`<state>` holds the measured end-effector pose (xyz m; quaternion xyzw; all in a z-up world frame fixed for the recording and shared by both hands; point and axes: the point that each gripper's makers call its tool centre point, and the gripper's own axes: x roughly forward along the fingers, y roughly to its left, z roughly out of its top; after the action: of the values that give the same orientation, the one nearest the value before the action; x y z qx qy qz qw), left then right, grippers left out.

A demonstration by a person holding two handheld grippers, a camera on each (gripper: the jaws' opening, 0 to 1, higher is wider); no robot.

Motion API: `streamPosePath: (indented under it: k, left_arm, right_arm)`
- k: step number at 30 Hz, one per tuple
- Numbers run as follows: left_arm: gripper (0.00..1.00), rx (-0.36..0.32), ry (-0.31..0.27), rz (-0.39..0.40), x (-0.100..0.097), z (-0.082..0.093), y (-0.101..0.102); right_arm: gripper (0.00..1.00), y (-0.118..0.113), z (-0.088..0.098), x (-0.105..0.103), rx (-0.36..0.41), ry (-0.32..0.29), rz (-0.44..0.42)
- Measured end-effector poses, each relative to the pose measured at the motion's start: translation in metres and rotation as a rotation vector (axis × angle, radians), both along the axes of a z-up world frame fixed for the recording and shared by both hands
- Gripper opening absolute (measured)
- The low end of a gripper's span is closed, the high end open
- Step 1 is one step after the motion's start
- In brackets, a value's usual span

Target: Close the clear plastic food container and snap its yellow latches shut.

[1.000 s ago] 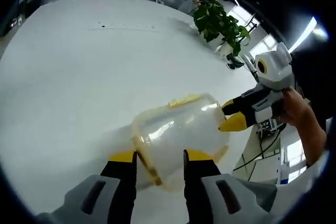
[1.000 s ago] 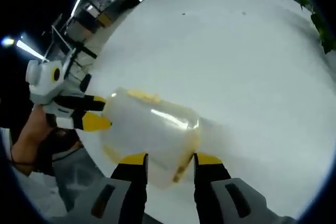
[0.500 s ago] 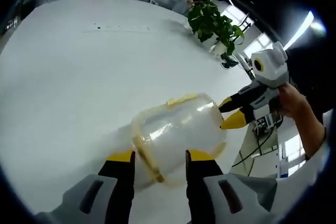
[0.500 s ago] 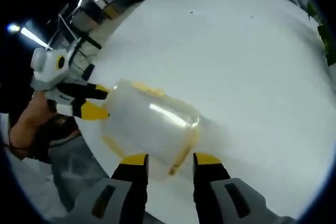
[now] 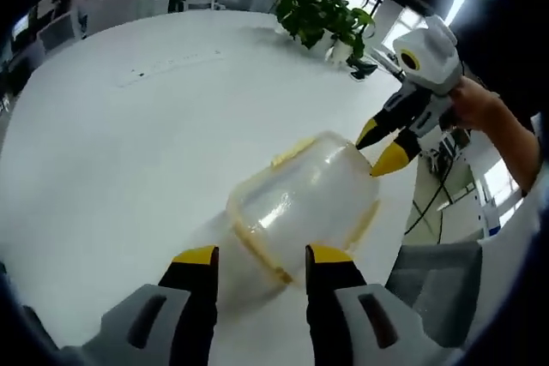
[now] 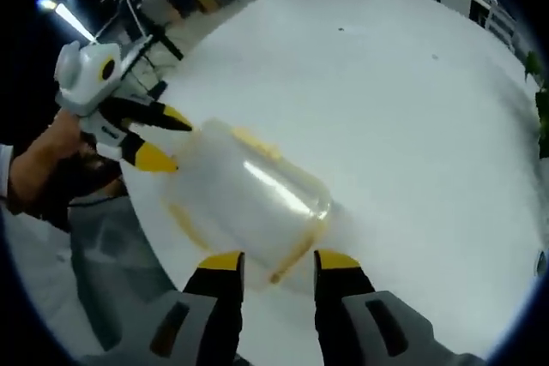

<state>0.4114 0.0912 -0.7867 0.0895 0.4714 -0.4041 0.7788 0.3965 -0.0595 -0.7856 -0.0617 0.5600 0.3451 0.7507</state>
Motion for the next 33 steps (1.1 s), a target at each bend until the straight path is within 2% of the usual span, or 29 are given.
streamPosePath:
  k: [8, 14, 16, 22, 26, 33]
  left_arm:
    - [0.40, 0.059, -0.052, -0.141, -0.001, 0.000, 0.002]
    - [0.39, 0.076, -0.093, -0.234, -0.001, 0.003, -0.001]
    - [0.39, 0.116, -0.122, -0.282, 0.001, 0.002, 0.003]
    - [0.38, 0.121, -0.153, -0.343, 0.002, 0.006, -0.002]
    - [0.37, 0.131, -0.204, -0.429, 0.001, 0.009, -0.008]
    - [0.36, 0.103, -0.227, -0.461, -0.001, 0.014, -0.021]
  right_arm:
    - [0.30, 0.000, 0.001, -0.002, -0.048, -0.032, 0.110]
    - [0.31, 0.001, 0.002, -0.002, -0.079, -0.064, 0.202]
    - [0.30, 0.001, 0.002, -0.002, -0.087, -0.079, 0.233]
    - [0.29, 0.003, 0.006, 0.000, -0.098, -0.114, 0.282]
    - [0.29, 0.007, 0.009, 0.000, -0.100, -0.138, 0.332]
    - [0.28, 0.015, 0.011, 0.002, -0.095, -0.186, 0.411]
